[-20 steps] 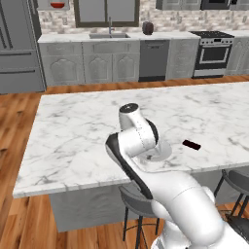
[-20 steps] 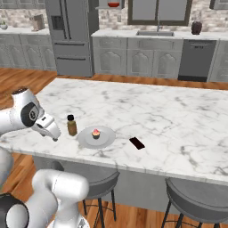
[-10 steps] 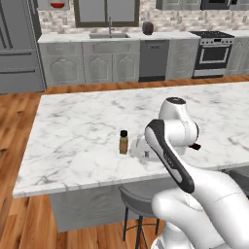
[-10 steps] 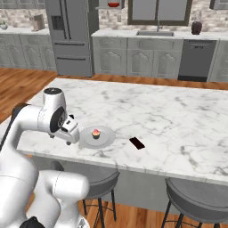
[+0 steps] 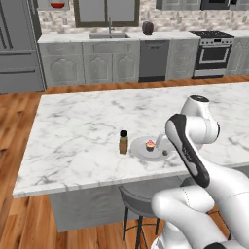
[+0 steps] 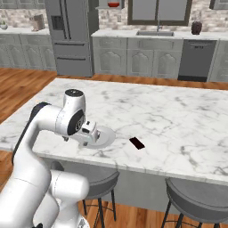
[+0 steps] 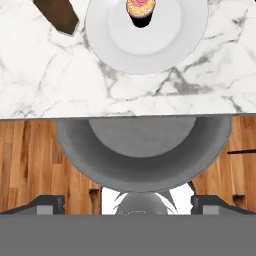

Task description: Take the cinnamon bottle from the cabinet and place it on the dining table, next to the plate with the cupcake. Then take the chocolate from the dining counter and place it on the cupcake plate.

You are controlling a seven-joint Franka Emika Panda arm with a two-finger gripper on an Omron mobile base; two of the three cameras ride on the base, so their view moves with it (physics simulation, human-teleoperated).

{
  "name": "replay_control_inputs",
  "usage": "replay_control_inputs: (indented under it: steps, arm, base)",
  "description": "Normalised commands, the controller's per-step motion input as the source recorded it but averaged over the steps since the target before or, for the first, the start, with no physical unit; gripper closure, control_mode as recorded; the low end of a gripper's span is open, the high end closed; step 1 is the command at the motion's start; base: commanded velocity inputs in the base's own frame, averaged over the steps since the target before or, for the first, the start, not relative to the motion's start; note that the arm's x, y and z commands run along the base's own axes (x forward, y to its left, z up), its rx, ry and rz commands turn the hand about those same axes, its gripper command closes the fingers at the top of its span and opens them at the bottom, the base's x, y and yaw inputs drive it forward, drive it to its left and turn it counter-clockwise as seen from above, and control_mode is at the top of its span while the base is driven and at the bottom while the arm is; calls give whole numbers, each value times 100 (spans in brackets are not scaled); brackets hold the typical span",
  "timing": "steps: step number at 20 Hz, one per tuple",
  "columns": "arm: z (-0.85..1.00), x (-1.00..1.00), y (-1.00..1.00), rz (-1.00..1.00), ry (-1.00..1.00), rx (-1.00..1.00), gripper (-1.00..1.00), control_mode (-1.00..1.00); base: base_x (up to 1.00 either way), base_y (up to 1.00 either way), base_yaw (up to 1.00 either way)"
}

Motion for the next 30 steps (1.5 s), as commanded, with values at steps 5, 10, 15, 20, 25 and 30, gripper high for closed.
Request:
replay_control_inputs:
  steps: [5, 10, 15, 20, 25, 30]
  arm:
    - [4, -2, -65, 14, -1, -3, -100, -100]
    - [1, 0, -66, 24, 0, -4, -100, -100]
    - [0, 5, -63, 29, 0, -3, -100, -100]
    - [0, 39, -53, 14, 0, 0, -100, -100]
    - [0, 55, -39, 0, 0, 0, -100, -100]
    - [-5, 62, -32, 0, 0, 0, -100, -100]
  base:
    - [0, 0, 0]
    - [0, 0, 0]
    - [0, 0, 0]
    - [0, 0, 0]
    - [0, 0, 0]
    - [0, 0, 0]
